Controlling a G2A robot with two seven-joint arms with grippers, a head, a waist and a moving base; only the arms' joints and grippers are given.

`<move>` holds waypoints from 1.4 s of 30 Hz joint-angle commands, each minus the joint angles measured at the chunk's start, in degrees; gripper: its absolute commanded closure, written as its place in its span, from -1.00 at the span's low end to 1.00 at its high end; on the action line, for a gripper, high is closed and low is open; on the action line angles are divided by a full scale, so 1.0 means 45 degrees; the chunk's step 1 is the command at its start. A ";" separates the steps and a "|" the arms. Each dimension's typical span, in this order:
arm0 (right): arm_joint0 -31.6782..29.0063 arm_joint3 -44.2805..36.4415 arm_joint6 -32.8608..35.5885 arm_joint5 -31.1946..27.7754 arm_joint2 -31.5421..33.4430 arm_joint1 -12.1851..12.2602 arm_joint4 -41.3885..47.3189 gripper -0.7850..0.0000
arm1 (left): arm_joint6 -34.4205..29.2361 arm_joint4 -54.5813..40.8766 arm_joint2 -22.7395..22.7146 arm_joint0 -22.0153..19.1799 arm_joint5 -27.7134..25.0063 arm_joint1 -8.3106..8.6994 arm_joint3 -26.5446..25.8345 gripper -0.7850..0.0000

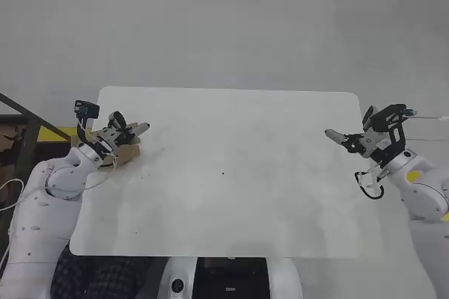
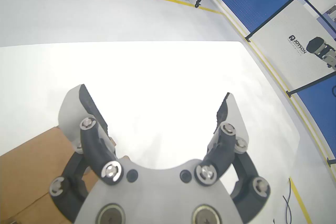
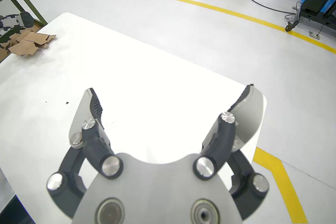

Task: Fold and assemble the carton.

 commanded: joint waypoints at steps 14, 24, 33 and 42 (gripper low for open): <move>0.0000 0.0000 0.0000 0.0000 0.0000 0.0000 0.0000 -1.00 | 0.0054 -0.0209 -0.0050 0.0009 0.0159 -0.0010 0.0019 -1.00; 0.0000 0.0000 0.0000 0.0000 0.0000 0.0000 0.0000 -1.00 | -0.2814 -0.3941 -0.1659 -0.0445 0.0378 0.0266 0.1008 -1.00; 0.0000 0.0000 0.0000 0.0000 0.0000 0.0000 0.0000 -1.00 | -0.5896 -0.5420 -0.3376 -0.1614 0.0671 0.0796 0.3367 -1.00; 0.0000 0.0000 0.0000 0.0000 0.0000 0.0000 0.0000 -1.00 | -0.6191 -0.3785 -0.3509 -0.3206 0.0866 0.1206 0.6258 -1.00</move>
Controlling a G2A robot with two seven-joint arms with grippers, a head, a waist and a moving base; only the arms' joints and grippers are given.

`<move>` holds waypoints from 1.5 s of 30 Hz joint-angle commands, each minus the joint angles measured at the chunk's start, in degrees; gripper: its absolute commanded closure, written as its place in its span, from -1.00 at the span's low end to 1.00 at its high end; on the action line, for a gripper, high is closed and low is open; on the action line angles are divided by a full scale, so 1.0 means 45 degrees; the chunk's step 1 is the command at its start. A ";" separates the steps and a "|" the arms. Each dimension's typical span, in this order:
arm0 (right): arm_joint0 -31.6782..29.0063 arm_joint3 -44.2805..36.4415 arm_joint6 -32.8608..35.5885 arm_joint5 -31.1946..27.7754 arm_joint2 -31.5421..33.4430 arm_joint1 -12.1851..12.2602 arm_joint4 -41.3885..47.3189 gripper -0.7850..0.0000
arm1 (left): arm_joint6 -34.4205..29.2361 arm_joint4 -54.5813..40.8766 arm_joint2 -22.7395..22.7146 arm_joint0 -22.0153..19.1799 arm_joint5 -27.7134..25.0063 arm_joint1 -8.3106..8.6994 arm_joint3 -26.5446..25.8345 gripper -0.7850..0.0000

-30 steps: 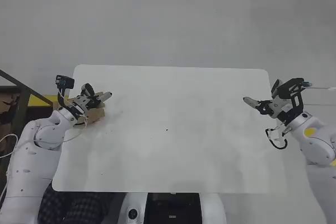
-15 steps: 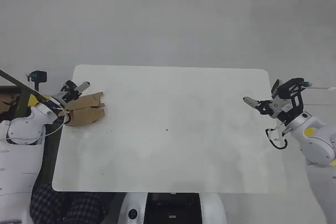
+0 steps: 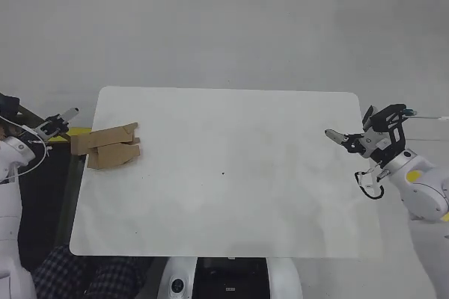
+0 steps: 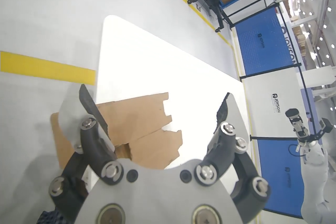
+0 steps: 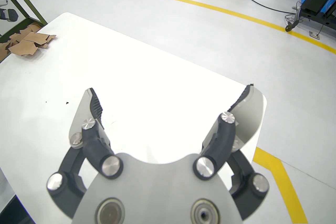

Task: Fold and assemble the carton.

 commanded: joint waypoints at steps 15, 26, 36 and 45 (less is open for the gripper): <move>0.0000 0.0000 0.0000 0.0000 0.0000 0.0000 0.0000 -1.00 | 0.0548 0.3781 0.1027 -0.2740 0.1308 0.0517 0.4693 -1.00; 0.0000 0.0000 0.0000 0.0000 0.0000 0.0000 0.0000 -1.00 | 0.0365 0.4453 0.2180 -0.4165 0.0715 0.0396 0.6878 -1.00; 0.0000 0.0000 0.0000 0.0000 0.0000 0.0000 0.0000 -1.00 | 0.0277 0.4186 0.2822 -0.4868 0.0282 0.0181 0.7882 0.20; 0.0000 0.0000 0.0000 0.0000 0.0000 0.0000 0.0000 -1.00 | -0.0315 0.3388 0.2929 -0.5307 0.0020 0.0116 0.8558 0.88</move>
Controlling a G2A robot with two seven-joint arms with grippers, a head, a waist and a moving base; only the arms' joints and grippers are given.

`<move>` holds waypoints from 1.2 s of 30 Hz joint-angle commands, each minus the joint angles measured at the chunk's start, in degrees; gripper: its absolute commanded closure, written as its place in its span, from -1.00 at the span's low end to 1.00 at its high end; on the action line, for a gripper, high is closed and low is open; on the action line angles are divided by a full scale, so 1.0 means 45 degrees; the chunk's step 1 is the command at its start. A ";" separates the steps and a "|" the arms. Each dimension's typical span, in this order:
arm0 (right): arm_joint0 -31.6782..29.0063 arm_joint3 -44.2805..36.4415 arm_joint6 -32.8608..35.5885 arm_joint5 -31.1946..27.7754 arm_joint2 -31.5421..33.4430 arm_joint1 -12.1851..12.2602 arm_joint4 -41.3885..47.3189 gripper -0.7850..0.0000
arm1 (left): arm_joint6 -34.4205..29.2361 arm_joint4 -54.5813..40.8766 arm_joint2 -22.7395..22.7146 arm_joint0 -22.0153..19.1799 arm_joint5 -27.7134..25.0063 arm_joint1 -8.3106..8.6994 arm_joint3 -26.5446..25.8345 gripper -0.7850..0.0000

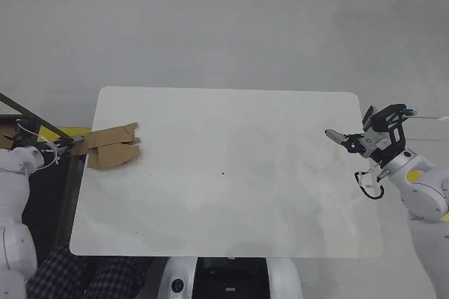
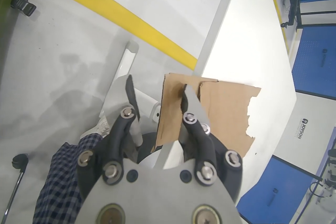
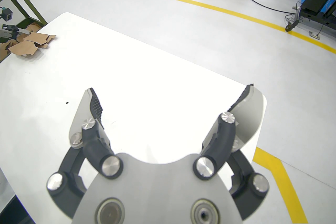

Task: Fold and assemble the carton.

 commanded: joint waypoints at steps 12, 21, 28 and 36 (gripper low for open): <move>0.0000 0.0000 0.0000 0.0000 0.0000 0.0000 0.0000 -1.00 | -0.1420 -0.2229 -0.0570 -0.0650 -0.0464 0.0179 0.0193 1.00; 0.0000 0.0000 0.0000 0.0000 0.0000 0.0000 0.0000 -1.00 | -0.2402 -0.4064 -0.0945 -0.0913 -0.0500 0.0232 -0.0282 1.00; 0.0000 0.0000 0.0000 0.0000 0.0000 0.0000 0.0000 -1.00 | -0.3186 -0.5311 -0.0228 -0.1069 -0.0176 -0.0390 -0.1053 1.00; 0.0000 0.0000 0.0000 0.0000 0.0000 0.0000 0.0000 -1.00 | -0.3286 -0.6716 0.0952 -0.1039 0.0316 -0.1202 -0.2544 1.00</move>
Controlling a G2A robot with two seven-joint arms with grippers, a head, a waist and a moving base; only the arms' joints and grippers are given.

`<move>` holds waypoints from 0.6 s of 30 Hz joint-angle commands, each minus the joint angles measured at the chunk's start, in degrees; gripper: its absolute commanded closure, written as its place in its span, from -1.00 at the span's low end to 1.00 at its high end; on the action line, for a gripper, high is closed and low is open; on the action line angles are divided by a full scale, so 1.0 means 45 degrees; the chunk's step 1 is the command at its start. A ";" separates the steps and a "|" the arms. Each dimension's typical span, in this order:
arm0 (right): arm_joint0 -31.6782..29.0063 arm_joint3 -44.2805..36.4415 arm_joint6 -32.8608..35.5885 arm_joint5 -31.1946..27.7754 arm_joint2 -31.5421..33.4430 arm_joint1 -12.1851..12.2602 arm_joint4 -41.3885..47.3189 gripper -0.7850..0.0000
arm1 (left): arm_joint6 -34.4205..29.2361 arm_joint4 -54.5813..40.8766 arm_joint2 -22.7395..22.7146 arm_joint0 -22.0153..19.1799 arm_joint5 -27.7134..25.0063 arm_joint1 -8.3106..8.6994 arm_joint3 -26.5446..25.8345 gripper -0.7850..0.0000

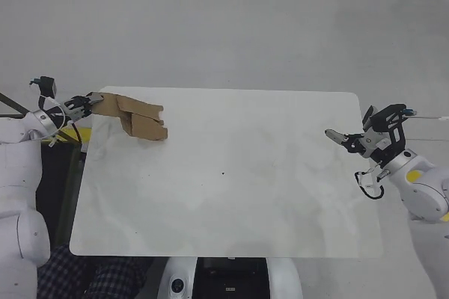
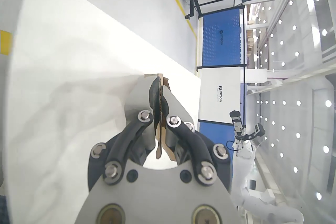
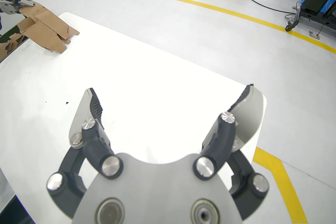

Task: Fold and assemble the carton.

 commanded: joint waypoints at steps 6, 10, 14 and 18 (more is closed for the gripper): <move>0.0000 0.0000 0.0000 0.0000 0.0000 0.0000 0.0000 -1.00 | -0.0651 -0.1719 0.0964 0.0239 0.0559 -0.0563 -0.1873 1.00; 0.0000 0.0000 0.0000 0.0000 0.0000 0.0000 0.0000 -1.00 | -0.1161 -0.2801 0.1435 0.0457 0.1041 -0.0788 -0.3193 1.00; 0.0000 0.0000 0.0000 0.0000 0.0000 0.0000 0.0000 -1.00 | -0.1550 -0.3679 0.1863 0.0596 0.1443 -0.0944 -0.4446 1.00; 0.0000 0.0000 0.0000 0.0000 0.0000 0.0000 0.0000 -1.00 | -0.1833 -0.4441 0.2379 0.0742 0.1831 -0.1096 -0.5667 1.00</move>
